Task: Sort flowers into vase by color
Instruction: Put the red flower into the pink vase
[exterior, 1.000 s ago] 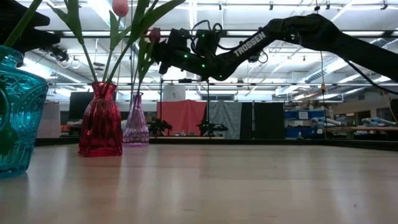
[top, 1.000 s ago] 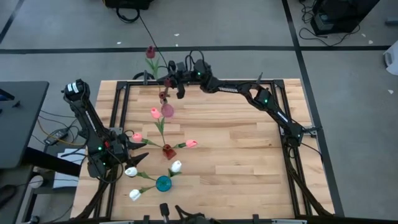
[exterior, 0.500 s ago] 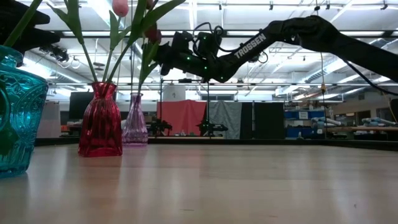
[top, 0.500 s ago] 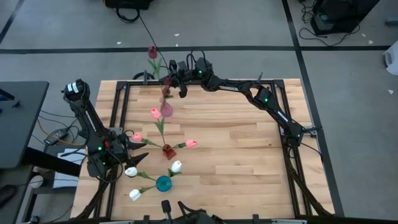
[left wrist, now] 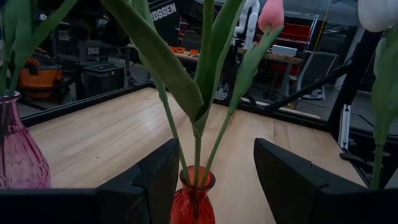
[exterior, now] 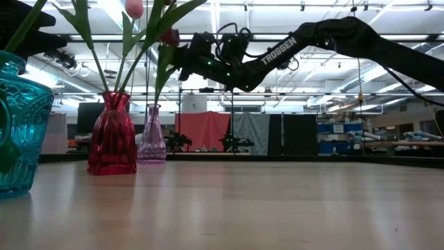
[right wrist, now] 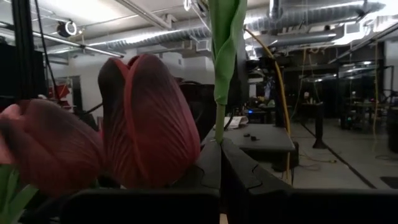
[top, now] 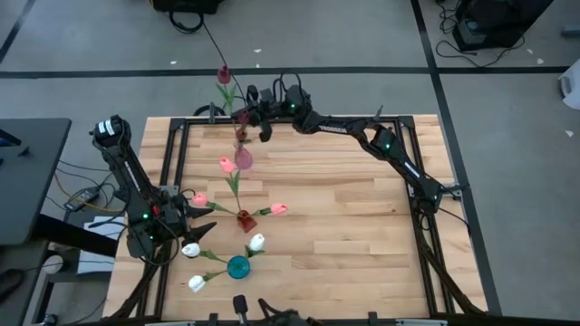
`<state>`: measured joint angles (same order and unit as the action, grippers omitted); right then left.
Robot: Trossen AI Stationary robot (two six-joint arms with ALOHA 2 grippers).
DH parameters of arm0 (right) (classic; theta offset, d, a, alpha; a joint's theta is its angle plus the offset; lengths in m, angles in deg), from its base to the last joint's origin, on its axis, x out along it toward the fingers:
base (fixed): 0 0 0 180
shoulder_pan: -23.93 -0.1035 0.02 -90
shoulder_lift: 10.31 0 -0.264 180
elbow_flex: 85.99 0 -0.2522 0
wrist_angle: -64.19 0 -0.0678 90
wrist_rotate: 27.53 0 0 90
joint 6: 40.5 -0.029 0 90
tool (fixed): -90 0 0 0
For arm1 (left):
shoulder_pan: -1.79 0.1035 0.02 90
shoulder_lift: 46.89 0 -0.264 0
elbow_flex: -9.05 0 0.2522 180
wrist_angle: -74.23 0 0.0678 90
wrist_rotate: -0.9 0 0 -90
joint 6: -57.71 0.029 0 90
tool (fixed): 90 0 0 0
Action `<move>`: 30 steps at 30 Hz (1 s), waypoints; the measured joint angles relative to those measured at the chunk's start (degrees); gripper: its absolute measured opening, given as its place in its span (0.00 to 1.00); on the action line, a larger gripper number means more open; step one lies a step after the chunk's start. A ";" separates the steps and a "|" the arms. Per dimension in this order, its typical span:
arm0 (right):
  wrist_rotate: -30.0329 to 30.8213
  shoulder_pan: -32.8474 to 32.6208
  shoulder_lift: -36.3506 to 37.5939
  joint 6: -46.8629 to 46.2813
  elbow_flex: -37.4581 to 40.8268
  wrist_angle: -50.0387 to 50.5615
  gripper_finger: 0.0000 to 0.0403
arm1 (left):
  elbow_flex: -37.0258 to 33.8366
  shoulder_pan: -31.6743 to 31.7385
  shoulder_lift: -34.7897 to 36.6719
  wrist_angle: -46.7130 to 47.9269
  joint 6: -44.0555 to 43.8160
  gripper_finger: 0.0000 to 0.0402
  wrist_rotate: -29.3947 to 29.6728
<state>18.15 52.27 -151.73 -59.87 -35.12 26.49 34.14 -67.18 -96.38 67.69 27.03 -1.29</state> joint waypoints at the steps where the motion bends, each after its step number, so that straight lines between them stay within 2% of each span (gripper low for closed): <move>1: 0.65 -0.14 0.00 0.04 0.00 0.00 0.02 | 0.00 -0.02 0.00 0.00 0.00 0.53 0.00; 9: 1.48 -0.60 0.00 2.26 0.00 0.11 0.02 | 0.00 -0.02 0.00 0.00 -0.01 0.53 0.00; 17: -0.37 0.04 -0.02 5.63 0.00 2.95 0.02 | 0.00 -0.02 0.00 0.00 -0.02 0.53 -0.26; 30: -2.18 0.05 -0.07 12.87 -0.04 13.80 0.04 | 0.00 -0.02 0.00 -0.05 -0.04 0.53 -0.57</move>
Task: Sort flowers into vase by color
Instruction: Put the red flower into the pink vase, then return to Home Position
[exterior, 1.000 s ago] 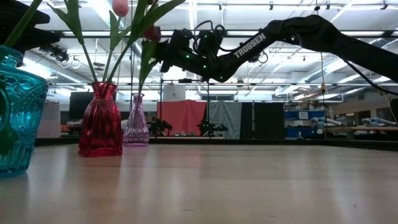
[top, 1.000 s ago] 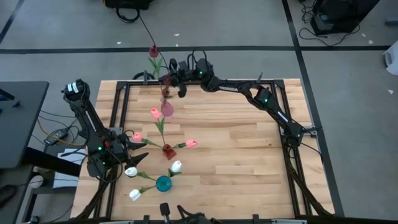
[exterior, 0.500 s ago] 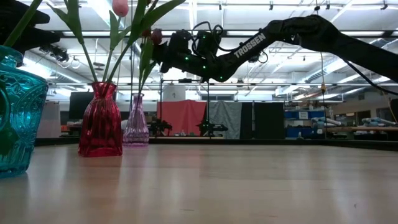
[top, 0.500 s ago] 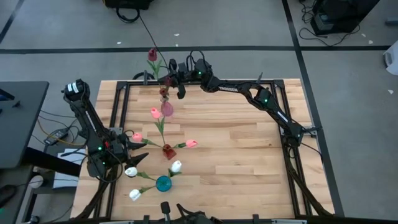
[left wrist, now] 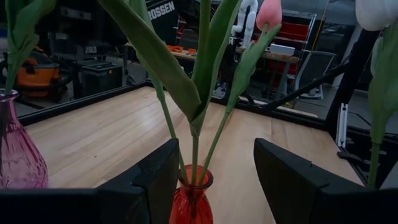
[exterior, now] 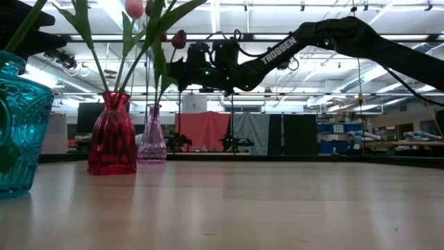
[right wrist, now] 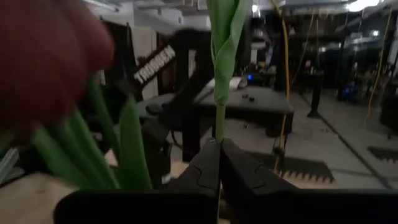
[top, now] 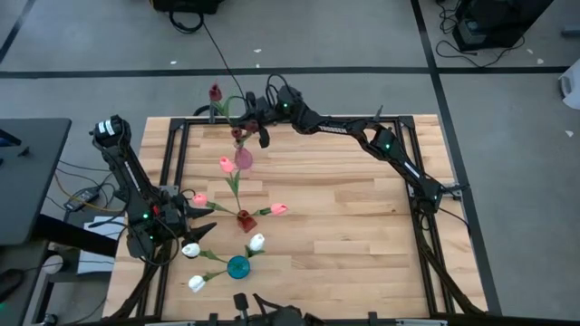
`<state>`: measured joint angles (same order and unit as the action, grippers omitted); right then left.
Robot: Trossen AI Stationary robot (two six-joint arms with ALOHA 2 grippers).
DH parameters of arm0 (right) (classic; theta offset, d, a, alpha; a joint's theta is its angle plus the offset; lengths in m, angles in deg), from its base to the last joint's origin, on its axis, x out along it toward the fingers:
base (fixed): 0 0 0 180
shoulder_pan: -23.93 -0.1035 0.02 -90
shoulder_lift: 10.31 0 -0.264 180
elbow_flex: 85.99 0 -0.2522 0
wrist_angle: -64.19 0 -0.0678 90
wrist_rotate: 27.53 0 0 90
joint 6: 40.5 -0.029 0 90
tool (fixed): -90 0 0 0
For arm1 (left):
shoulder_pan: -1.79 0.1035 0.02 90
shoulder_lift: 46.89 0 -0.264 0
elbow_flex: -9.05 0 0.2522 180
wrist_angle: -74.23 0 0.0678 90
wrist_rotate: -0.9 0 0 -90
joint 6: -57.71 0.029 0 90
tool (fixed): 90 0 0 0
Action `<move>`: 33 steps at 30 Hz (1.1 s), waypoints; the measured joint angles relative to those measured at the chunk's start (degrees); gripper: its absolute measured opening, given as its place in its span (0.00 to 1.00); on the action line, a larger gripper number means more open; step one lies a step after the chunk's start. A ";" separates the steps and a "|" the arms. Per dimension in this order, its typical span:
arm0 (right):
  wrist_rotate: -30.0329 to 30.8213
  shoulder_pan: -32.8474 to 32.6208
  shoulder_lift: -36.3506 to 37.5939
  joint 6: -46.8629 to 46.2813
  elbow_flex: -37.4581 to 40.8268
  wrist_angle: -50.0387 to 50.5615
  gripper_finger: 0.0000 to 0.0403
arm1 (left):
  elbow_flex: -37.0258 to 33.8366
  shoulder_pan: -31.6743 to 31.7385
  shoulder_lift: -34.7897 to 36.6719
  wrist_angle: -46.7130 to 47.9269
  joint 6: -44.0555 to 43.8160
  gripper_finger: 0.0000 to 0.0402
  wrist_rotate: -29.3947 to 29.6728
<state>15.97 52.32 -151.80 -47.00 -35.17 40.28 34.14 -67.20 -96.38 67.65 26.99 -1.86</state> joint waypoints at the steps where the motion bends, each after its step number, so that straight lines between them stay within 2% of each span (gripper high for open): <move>1: -0.07 0.09 0.02 0.62 0.00 1.22 0.05 | 0.00 0.00 0.00 -0.09 0.00 0.53 0.00; 8: -5.68 1.51 0.00 1.98 0.00 5.89 0.12 | 0.00 0.00 0.00 -1.44 0.00 0.53 -1.02; 15: -10.15 2.39 0.00 1.82 0.00 10.34 0.24 | 0.00 0.00 0.00 -1.43 0.26 0.53 -0.89; 20: -10.62 2.83 0.00 2.12 0.00 12.47 0.31 | 0.00 0.00 0.00 -1.27 0.31 0.53 -0.34; 30: -11.21 6.14 3.22 3.46 0.00 16.00 0.32 | 0.00 0.00 0.00 -1.54 0.46 0.53 -0.24; 33: -11.60 8.34 3.72 2.73 0.00 17.77 0.32 | 0.00 -0.09 0.05 -1.32 0.57 0.53 1.95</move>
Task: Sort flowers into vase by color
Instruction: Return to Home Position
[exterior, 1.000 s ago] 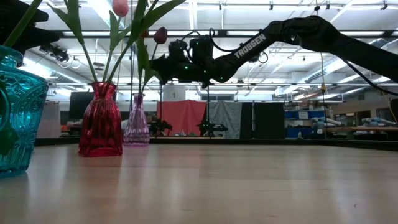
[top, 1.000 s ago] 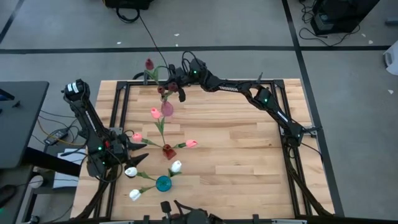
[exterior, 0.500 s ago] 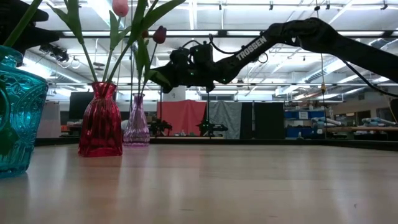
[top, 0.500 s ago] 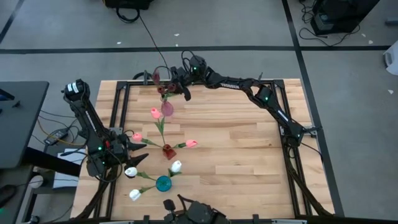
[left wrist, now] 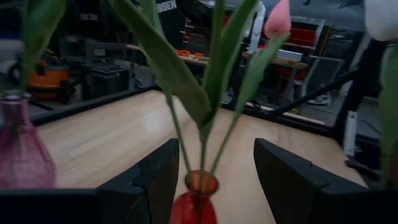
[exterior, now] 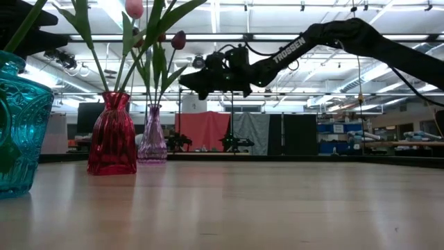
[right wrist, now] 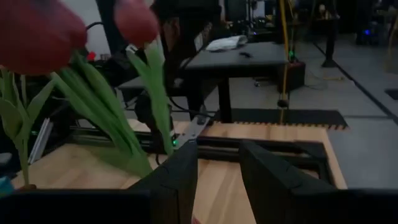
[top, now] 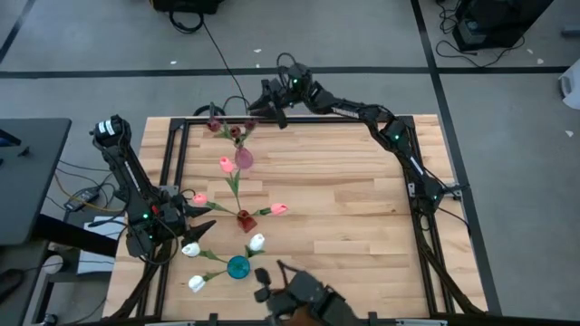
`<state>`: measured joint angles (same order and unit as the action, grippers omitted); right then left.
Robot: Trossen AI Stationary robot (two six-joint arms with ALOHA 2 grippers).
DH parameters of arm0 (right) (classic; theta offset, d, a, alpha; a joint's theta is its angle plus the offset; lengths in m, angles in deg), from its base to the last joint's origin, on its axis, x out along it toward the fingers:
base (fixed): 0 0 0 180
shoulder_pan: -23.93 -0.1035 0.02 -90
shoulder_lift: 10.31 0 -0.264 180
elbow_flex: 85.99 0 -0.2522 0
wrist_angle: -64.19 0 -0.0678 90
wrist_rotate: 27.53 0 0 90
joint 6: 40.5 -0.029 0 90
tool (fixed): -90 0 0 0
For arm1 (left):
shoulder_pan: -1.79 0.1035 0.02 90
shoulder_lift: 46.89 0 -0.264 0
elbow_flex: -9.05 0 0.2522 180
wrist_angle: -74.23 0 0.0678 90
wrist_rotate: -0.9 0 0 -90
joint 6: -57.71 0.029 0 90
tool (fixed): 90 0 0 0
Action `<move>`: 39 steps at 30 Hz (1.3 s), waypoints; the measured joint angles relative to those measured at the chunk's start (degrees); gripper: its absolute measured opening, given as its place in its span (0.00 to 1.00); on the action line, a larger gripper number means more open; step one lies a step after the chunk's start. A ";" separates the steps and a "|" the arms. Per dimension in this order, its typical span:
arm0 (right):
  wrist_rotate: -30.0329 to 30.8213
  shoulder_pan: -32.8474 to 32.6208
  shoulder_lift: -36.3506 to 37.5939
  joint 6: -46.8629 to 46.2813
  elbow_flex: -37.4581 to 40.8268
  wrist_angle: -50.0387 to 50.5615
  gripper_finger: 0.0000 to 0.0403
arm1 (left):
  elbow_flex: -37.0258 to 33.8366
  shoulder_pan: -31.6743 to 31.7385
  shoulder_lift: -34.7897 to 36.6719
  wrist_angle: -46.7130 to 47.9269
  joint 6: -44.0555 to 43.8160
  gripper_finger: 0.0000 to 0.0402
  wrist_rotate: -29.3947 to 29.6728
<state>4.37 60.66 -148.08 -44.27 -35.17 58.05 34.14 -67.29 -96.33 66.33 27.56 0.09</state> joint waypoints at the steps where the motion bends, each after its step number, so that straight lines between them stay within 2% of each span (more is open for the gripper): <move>1: -0.35 0.69 0.09 -0.37 0.00 0.36 0.32 | 0.00 -0.02 0.10 0.14 0.61 0.53 0.59; 6: 2.31 3.57 2.26 2.04 0.02 8.95 0.32 | 0.00 -0.02 4.63 0.05 6.96 0.53 0.96; 13: 17.51 4.15 10.75 16.28 0.04 33.36 0.32 | 0.00 -0.46 14.84 1.11 20.72 0.53 0.97; 18: 20.45 4.17 16.29 17.54 3.15 36.92 0.32 | 0.00 -0.46 20.80 9.70 21.32 0.53 0.68; 23: 24.47 5.59 24.99 17.51 16.78 33.44 0.31 | 0.00 -0.38 25.10 22.29 12.71 0.53 -0.39; 26: 26.77 6.22 31.85 14.95 28.79 26.33 0.31 | 0.00 -0.31 26.75 27.55 6.23 0.53 -1.65; 30: 29.20 5.08 41.89 10.93 44.44 14.80 0.30 | 0.00 -0.31 27.84 29.61 1.26 0.53 -4.98; 34: 32.25 1.76 51.69 6.64 57.53 4.80 0.30 | 0.00 -0.29 27.93 31.20 -0.32 0.53 -5.98; 39: 41.28 -3.82 62.72 0.84 70.05 -5.71 0.30 | 0.00 1.77 29.29 31.50 3.02 0.49 -6.90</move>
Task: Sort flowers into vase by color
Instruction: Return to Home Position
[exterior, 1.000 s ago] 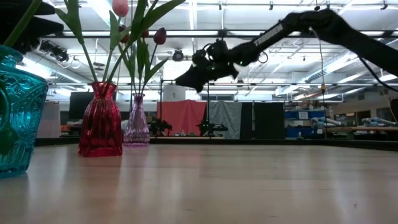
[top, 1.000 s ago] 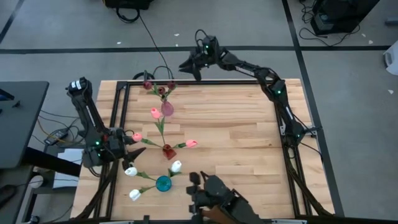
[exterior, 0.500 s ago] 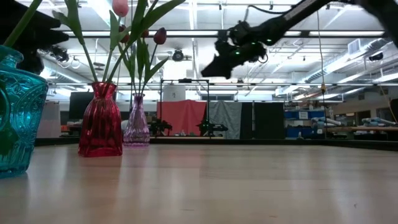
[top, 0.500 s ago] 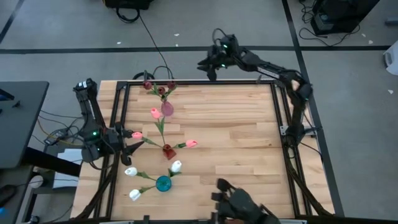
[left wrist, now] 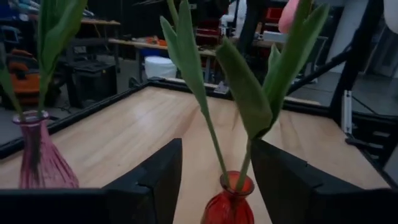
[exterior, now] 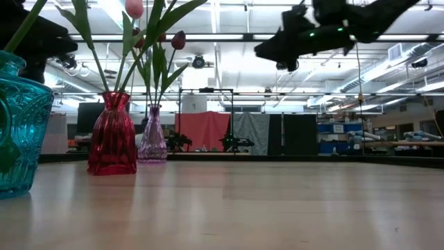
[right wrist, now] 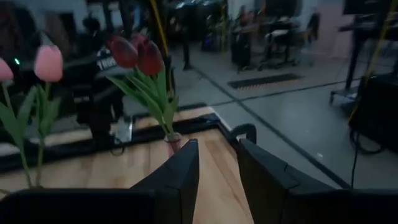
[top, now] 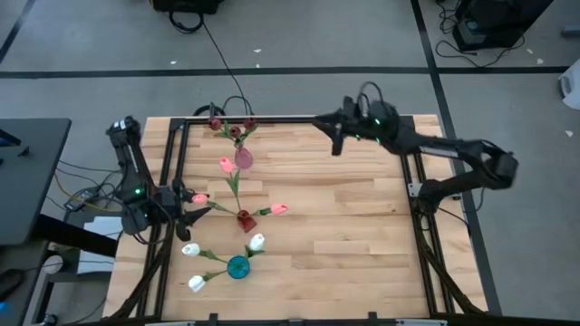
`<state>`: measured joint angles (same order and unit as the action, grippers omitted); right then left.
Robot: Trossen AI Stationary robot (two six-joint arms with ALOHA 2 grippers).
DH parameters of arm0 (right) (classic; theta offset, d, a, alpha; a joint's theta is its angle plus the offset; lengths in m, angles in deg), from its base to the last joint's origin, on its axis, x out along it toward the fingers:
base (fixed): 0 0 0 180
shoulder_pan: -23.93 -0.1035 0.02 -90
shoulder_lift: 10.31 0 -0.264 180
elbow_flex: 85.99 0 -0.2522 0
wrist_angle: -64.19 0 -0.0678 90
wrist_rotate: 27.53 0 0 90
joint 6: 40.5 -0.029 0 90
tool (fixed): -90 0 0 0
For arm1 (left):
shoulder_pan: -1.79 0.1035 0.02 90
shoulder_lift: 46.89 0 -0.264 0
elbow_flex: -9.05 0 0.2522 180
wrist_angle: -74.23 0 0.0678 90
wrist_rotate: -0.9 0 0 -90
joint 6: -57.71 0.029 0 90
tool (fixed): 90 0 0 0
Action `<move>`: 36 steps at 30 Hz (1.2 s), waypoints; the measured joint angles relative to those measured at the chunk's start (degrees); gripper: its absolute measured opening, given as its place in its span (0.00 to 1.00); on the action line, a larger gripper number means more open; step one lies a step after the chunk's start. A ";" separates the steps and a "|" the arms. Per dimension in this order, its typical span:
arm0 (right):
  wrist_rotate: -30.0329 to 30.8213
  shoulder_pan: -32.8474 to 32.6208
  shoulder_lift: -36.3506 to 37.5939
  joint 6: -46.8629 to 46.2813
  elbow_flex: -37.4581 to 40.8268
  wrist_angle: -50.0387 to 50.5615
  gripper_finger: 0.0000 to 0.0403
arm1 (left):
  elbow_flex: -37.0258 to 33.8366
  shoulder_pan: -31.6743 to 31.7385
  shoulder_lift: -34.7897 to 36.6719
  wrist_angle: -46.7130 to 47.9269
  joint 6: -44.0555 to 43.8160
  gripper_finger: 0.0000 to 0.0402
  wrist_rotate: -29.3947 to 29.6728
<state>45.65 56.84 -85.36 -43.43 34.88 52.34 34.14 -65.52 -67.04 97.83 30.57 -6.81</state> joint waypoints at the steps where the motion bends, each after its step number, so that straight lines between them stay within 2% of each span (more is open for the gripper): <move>1: 1.73 -1.00 1.79 -1.00 1.99 -1.32 0.30 | 0.00 0.72 0.80 -0.03 0.78 0.48 -1.23; 5: 7.75 -4.20 6.80 -4.71 8.85 -8.01 0.30 | 0.00 3.27 4.86 -0.18 4.61 0.41 -7.43; 10: 9.20 -6.52 7.80 -9.90 13.68 -18.79 0.30 | 0.00 4.90 11.02 0.07 10.58 0.35 -15.57; 13: 6.57 -7.36 7.81 -11.90 14.72 -21.71 0.30 | 0.00 5.07 15.44 0.39 14.10 0.34 -20.33; 16: 1.14 -8.74 8.19 -14.36 15.74 -26.57 0.30 | 0.00 5.07 19.89 0.39 18.39 0.33 -23.67; 19: 0.45 -11.63 10.39 -13.87 17.92 -28.77 0.30 | 0.06 5.12 20.14 -1.58 22.55 0.33 -25.41; 20: 1.68 -12.49 11.39 -13.27 19.16 -28.82 0.30 | 0.00 5.12 20.14 -2.54 23.57 0.33 -26.58; 24: 13.18 -15.39 15.03 -12.02 26.16 -34.57 0.30 | 0.00 5.12 20.17 -5.41 25.35 0.33 -29.97; 29: 17.64 -17.86 16.83 -14.14 35.01 -45.90 0.30 | 0.02 5.12 20.17 -7.62 25.28 0.33 -34.33; 33: 23.49 -20.82 16.34 -15.49 37.31 -46.78 0.30 | 0.00 5.12 20.17 -7.74 25.68 0.33 -37.55; 36: 24.58 -22.53 16.00 -13.81 37.34 -47.36 0.30 | 0.00 5.14 20.17 -7.73 26.89 0.33 -39.11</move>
<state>70.23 34.31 -69.36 -57.24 72.21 4.98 34.14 -60.38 -46.87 90.09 57.46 -45.92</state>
